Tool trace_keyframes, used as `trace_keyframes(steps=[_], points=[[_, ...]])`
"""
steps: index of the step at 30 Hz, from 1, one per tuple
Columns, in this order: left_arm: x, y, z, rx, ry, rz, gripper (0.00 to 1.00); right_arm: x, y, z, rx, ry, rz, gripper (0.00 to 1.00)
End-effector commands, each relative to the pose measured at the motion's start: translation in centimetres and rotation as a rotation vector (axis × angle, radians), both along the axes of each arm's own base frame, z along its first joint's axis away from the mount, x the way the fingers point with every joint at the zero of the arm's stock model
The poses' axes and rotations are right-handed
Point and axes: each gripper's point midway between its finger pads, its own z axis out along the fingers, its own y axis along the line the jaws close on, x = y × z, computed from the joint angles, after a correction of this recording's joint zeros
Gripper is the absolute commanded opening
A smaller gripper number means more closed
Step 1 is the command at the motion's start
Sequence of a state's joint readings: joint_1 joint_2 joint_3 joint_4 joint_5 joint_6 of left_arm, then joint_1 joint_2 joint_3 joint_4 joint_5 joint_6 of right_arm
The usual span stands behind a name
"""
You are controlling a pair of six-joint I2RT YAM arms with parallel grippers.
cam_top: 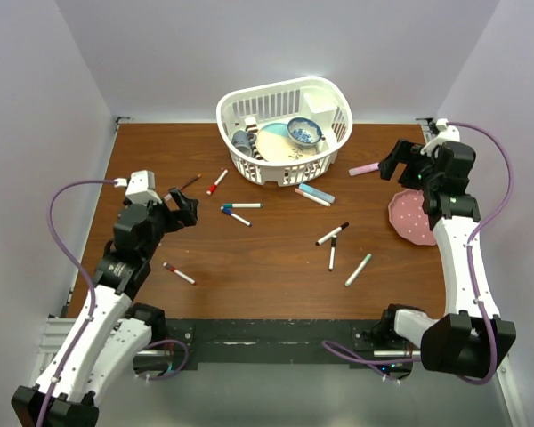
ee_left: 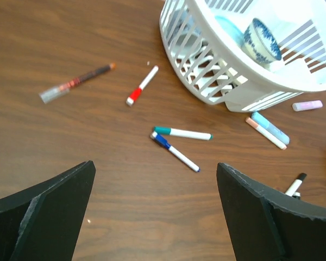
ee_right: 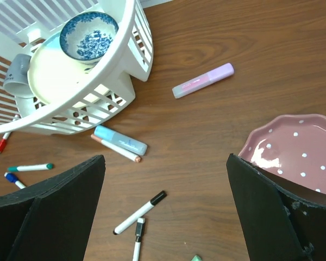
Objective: Open the pen caps
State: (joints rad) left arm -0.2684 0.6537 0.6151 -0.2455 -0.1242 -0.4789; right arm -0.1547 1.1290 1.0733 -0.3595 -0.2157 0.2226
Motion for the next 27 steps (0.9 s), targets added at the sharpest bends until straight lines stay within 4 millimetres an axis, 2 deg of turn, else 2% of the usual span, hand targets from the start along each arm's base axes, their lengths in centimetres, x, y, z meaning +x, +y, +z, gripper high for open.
trace_keyframes(steps=[1, 2, 3, 4, 5, 6, 7, 8, 9, 12, 14, 17, 20, 22, 26, 27], points=[[-0.3, -0.2, -1.4, -0.148, 0.174, 0.097, 1.00, 0.2, 1.9, 3.1, -0.057, -0.086, 0.168, 0.99], [-0.3, 0.1, -1.6, -0.148, 0.197, 0.117, 1.00, -0.2, 3.4, 3.2, -0.058, -0.097, 0.273, 0.99], [-0.4, 0.3, -2.0, -0.157, 0.227, 0.144, 1.00, -1.9, 7.2, 3.5, -0.069, -0.152, 0.561, 0.99], [-0.8, 1.3, -3.7, -0.131, 0.295, 0.209, 1.00, -2.8, 9.5, 3.4, -0.079, -0.176, 0.689, 0.99], [-0.8, 1.6, -3.9, -0.128, 0.317, 0.238, 0.99, -3.4, 10.7, 3.0, -0.095, -0.165, 0.734, 0.99], [-0.8, 2.0, -4.9, -0.120, 0.363, 0.277, 0.99, -3.7, 11.0, 1.6, -0.161, -0.134, 0.735, 0.99], [-1.5, 2.3, -5.9, -0.100, 0.421, 0.298, 0.97, -4.7, 12.8, 1.0, -0.176, -0.141, 0.805, 0.99], [-1.5, 2.3, -6.0, -0.097, 0.445, 0.313, 0.95, -4.8, 13.3, 0.8, -0.180, -0.169, 0.831, 0.99], [-1.8, 2.5, -7.2, -0.075, 0.503, 0.331, 0.94, -5.5, 13.8, -0.6, -0.142, -0.145, 0.859, 0.99], [-1.8, 2.4, -8.3, -0.068, 0.558, 0.340, 0.92, -7.1, 15.2, -2.4, -0.098, -0.108, 0.971, 0.99], [-1.6, 2.2, -8.4, -0.084, 0.560, 0.349, 0.90, -8.1, 15.8, -2.6, -0.078, -0.104, 1.029, 0.99], [-1.7, 2.7, -9.2, -0.081, 0.588, 0.399, 0.86, -8.1, 16.0, -2.6, -0.064, -0.105, 1.029, 0.99], [-2.3, 3.5, -11.3, -0.049, 0.673, 0.478, 0.79, -8.3, 15.7, -3.1, -0.075, -0.073, 1.020, 0.99], [-3.3, 4.2, -12.2, -0.026, 0.726, 0.533, 0.74, -8.2, 15.5, -2.8, -0.090, -0.075, 1.008, 0.98], [-5.1, 4.0, -13.7, -0.083, 0.797, 0.602, 0.66, -8.1, 15.3, -2.4, -0.104, -0.085, 0.990, 0.99], [-5.7, 3.9, -14.1, -0.093, 0.815, 0.601, 0.60, -8.1, 15.3, -2.5, -0.101, -0.084, 0.990, 0.99]])
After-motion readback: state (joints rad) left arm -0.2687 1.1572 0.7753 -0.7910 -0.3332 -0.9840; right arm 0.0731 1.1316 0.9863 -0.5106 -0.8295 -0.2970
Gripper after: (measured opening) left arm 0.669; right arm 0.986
